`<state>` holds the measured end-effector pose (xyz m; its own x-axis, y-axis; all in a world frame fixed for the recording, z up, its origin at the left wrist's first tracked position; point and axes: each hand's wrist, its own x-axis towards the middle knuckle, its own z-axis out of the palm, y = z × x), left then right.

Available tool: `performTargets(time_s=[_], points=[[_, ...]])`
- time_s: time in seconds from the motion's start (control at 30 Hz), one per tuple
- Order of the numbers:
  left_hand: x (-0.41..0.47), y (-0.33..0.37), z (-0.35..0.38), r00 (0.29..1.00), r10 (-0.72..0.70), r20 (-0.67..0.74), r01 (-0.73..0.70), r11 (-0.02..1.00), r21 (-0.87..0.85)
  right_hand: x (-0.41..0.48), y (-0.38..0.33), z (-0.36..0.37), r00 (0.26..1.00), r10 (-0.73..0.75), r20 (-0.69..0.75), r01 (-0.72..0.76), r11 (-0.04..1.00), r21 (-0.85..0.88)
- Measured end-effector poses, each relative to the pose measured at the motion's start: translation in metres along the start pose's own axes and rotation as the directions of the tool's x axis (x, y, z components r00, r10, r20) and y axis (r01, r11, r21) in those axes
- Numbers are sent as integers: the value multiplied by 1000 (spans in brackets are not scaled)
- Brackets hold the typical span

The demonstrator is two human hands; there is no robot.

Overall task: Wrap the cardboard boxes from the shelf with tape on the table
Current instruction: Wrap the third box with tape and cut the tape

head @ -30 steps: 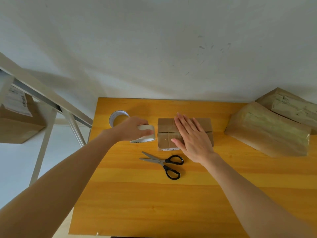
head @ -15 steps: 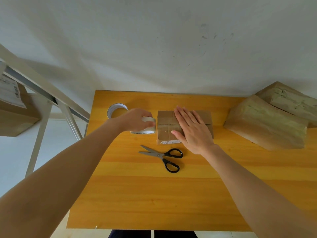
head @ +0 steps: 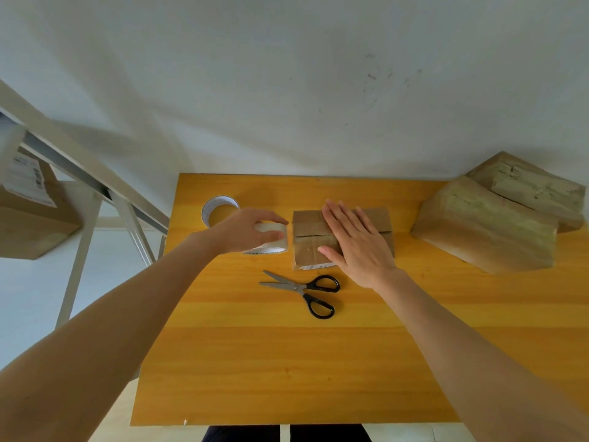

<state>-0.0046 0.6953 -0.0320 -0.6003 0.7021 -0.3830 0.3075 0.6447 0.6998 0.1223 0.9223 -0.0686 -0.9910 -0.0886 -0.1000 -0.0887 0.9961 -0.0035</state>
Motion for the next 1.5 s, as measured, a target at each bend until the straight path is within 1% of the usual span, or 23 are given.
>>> performTargets(time_s=[0.07,0.13,0.23,0.27,0.33,0.43,0.5,0.57,0.7,0.8,0.9,1.07,1.13,1.23,1.37,1.43,1.5], points=[[-2,2,0,1000,-5,-8,5,1000,13,-9,-10,-5,996,57,-63,-55,998,22],[-2,3,1,1000,-4,-4,4,1000,24,-23,-22,-6,987,66,-149,-59,997,54],[-1,3,0,1000,16,8,-16,999,37,-50,-43,6,957,-38,-288,55,997,49],[-1,2,0,1000,24,7,-24,998,51,-58,-50,12,952,-73,-298,92,994,52],[-1,2,0,999,39,9,-39,997,71,-68,-62,24,971,-89,-220,108,991,79],[-1,2,0,998,56,14,-57,996,68,-73,-73,41,999,5,-40,-1,996,86],[-1,3,-1,998,68,18,-69,995,73,-73,-79,51,995,75,71,-81,993,87],[-1,4,-2,997,76,22,-77,994,71,-72,-83,57,982,122,143,-131,990,54],[1,3,-2,996,78,40,-81,995,65,-68,-88,59,970,156,187,-169,984,56],[2,2,-3,996,78,48,-81,994,68,-67,-92,59,966,101,237,-125,988,91],[2,4,-4,995,86,49,-89,993,82,-70,-94,59,966,123,228,-154,980,123],[1,8,-4,995,86,52,-91,991,102,-72,-92,60,957,211,198,-234,966,105],[1,8,-4,995,86,52,-91,991,102,-70,-90,61,958,206,198,-228,969,97],[1,8,-4,995,84,55,-90,990,113,-64,-88,61,957,175,230,-195,979,64],[3,8,-3,995,72,63,-80,987,142,-61,-90,53,935,221,276,-242,970,41],[3,7,-4,996,55,67,-64,988,138,-65,-91,47,915,257,312,-301,948,100],[2,8,-5,997,37,68,-46,989,144,-72,-92,41,883,294,365,-402,875,269]])
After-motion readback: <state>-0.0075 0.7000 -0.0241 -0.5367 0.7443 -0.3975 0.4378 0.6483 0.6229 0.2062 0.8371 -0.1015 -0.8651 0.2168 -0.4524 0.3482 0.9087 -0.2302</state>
